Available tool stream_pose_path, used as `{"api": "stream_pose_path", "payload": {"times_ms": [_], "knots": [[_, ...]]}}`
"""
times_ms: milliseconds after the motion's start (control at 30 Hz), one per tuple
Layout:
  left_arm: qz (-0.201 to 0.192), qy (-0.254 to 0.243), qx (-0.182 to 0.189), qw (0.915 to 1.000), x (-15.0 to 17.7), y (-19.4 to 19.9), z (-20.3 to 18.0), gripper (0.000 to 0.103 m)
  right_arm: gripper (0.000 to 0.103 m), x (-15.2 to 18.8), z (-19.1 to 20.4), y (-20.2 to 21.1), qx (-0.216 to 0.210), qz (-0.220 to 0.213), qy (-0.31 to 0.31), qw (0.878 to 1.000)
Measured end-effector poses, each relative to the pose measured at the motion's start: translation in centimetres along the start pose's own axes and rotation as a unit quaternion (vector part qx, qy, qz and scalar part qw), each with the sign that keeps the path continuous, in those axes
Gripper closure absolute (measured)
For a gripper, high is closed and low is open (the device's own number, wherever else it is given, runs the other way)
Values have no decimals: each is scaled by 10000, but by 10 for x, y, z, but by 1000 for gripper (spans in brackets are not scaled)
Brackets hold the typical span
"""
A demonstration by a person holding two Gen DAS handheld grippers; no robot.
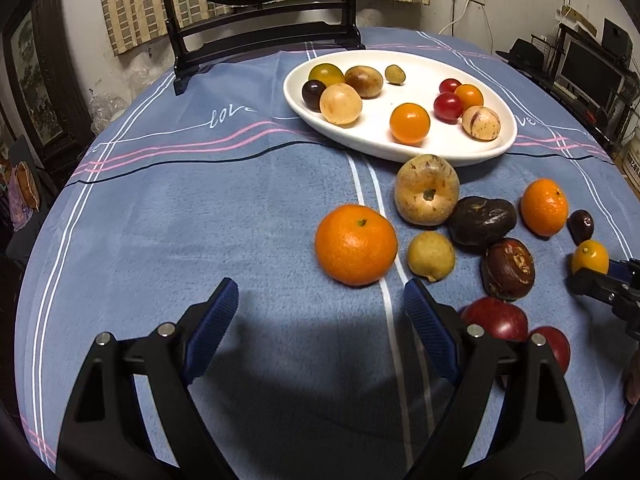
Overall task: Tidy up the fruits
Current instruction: 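Grasp a mandarin orange with the left gripper while the right grasps a yellow tomato, then lower both fruits onto the white plate and open both grippers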
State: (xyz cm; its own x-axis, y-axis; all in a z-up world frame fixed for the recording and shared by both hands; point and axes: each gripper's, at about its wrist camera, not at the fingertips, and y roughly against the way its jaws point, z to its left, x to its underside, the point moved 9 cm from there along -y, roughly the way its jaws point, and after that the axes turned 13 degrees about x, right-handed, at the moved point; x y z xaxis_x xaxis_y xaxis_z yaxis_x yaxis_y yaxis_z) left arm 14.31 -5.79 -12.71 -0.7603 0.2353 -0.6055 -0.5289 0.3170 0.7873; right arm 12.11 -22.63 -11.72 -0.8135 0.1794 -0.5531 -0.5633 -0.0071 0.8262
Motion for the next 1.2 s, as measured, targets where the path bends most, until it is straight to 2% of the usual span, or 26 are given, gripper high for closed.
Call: {"api": "stream_pose_path", "payload": {"times_ms": [167,300,400,500,533,567,667,967,1200], "knots": [[82,-11,-30,10000,-8,-10,3,16,63,-1,0,-1,-50,9,-14,10000],[110,90,92,9999,-16,-18,4,16,63,-1,0,-1,-49,6,-14,10000],[146,218,178,9995,-20,-24,6,20,63,-1,0,-1,-53,7,-16,10000],[110,211,341,9991,-23,-26,0,40,63,-1,0,-1,-20,2,10,10000],[100,150,418,9990,-24,-26,-4,53,63,0,0,0,-8,1,19,10000],[103,73,500,9987,-24,-26,-9,58,63,0,0,0,1,0,25,10000],[100,-88,395,9991,-23,-24,-14,58,63,0,1,0,39,-3,59,10000],[-116,-79,560,9983,-30,3,-19,59,63,-5,2,6,158,-65,212,9996],[-346,-219,538,9977,-48,21,-22,58,63,-43,5,29,341,-527,475,9969]]}}
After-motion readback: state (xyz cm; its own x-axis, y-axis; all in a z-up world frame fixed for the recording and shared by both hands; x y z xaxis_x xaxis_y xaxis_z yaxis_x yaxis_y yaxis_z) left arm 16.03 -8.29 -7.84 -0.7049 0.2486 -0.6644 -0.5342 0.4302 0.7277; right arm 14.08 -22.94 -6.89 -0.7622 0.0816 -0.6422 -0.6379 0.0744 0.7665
